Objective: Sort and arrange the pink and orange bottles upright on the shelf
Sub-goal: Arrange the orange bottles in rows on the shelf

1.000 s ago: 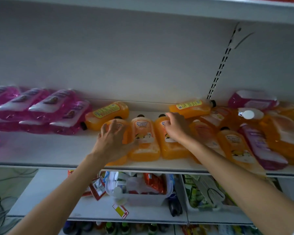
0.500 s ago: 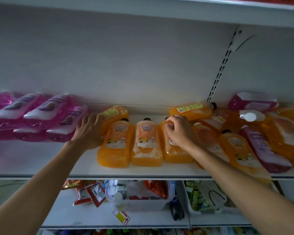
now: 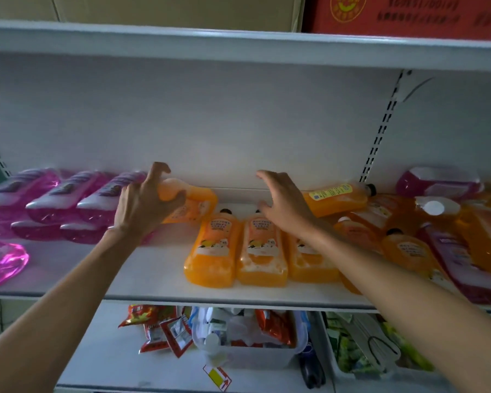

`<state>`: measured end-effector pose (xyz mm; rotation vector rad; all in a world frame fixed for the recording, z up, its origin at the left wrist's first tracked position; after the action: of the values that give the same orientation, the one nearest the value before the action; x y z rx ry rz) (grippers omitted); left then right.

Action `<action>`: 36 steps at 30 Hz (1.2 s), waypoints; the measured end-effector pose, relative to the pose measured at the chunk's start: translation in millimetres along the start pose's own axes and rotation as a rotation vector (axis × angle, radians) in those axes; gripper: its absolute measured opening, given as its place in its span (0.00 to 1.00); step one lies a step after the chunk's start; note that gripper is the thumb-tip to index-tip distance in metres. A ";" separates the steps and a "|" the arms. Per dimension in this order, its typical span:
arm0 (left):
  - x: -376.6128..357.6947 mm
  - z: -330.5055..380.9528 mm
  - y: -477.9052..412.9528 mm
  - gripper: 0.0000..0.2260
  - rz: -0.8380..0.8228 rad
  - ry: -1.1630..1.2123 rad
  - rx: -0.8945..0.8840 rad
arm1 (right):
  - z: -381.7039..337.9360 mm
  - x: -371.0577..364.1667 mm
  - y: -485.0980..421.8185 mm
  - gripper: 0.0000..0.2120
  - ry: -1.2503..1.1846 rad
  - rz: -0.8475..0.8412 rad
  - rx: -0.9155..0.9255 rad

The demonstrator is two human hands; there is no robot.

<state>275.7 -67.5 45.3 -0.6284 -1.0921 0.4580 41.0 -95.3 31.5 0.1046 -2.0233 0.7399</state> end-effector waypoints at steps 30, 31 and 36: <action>-53.7 69.8 98.7 0.54 -0.523 0.127 0.170 | 17.2 -44.4 35.8 0.32 -0.097 -0.209 -0.533; -54.5 69.8 98.9 0.54 -0.530 0.142 0.176 | 22.6 -39.8 36.1 0.32 -0.029 -0.185 -0.534; -57.0 62.7 98.3 0.56 -0.445 0.186 0.233 | 66.5 -9.7 59.7 0.31 0.284 -0.187 -0.633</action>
<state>191.9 -15.4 -38.9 -0.2054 -0.9483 0.1330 -25.2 -84.7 -28.4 -0.1691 -1.8516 -0.0241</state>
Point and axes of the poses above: each hand's wrist, its own y-axis away from the middle knuckle, its own x-axis out of the back of the hand, z = x × y, the point moved 7 cm from there along -y, towards the middle knuckle, and after that the axes turned 1 degree about z, right-handed, at the moved point
